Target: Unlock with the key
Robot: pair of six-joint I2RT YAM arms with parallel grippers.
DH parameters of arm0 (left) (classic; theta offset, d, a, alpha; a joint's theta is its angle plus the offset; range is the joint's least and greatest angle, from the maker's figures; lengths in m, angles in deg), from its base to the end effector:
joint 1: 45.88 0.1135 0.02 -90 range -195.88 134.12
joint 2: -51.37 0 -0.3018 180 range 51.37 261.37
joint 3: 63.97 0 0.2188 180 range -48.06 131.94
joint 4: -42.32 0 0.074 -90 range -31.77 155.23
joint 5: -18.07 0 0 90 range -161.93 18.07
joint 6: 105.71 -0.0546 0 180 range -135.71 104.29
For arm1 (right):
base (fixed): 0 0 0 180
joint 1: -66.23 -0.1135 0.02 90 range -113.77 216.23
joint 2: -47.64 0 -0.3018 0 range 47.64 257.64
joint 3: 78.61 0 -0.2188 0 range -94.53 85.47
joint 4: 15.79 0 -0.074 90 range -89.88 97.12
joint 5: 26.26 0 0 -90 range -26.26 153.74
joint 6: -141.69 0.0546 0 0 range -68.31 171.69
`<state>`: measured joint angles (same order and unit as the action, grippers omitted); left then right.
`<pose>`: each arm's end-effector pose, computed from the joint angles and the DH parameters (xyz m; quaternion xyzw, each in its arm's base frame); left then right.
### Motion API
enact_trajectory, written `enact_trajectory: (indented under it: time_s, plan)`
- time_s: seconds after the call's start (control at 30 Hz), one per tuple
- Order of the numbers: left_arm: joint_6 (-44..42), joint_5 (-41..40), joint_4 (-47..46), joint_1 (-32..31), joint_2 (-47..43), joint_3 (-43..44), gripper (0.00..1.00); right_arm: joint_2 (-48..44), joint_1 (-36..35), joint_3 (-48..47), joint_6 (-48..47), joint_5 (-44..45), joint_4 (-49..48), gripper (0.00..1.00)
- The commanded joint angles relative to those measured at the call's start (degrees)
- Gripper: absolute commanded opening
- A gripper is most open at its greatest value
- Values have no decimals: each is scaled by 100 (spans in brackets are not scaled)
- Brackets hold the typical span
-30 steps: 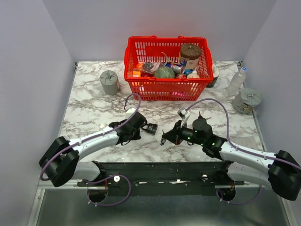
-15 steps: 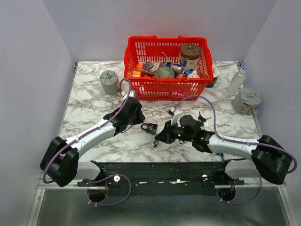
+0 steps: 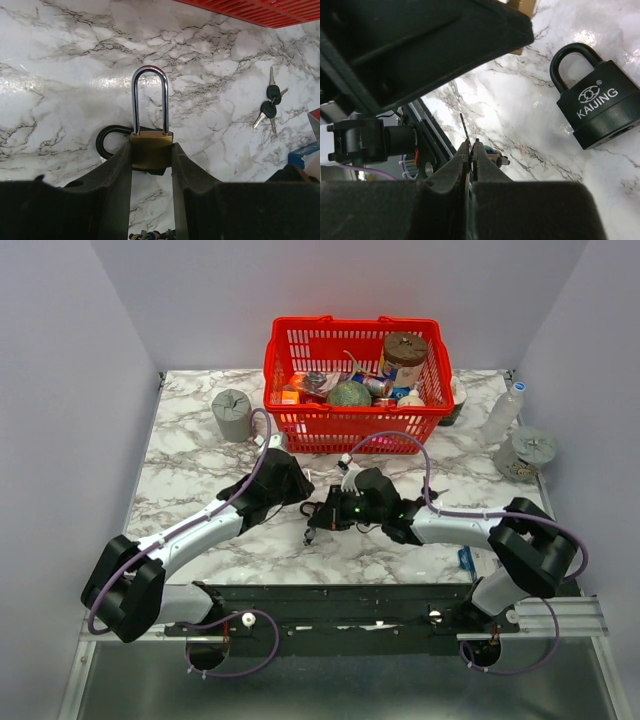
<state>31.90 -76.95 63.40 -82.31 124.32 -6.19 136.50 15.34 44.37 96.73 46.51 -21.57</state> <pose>0.2009 -0.1424 0.2689 -0.1065 0.8850 -0.2733 0.3617 0.1850 0.2532 0.2444 -0.1220 0.8336 0.4739 0.2561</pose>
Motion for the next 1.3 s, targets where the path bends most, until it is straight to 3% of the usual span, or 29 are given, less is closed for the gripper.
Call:
enact_trajectory:
  time_s: [0.0, 1.27]
  plan:
    - [64, 71, -288, 30, -228, -21, 0, 149, 106, -196, 190, 36, -72, 1]
    - [11, 212, -367, -14, 9, 41, 0, 782, 581, -706, -30, 133, -63, 1]
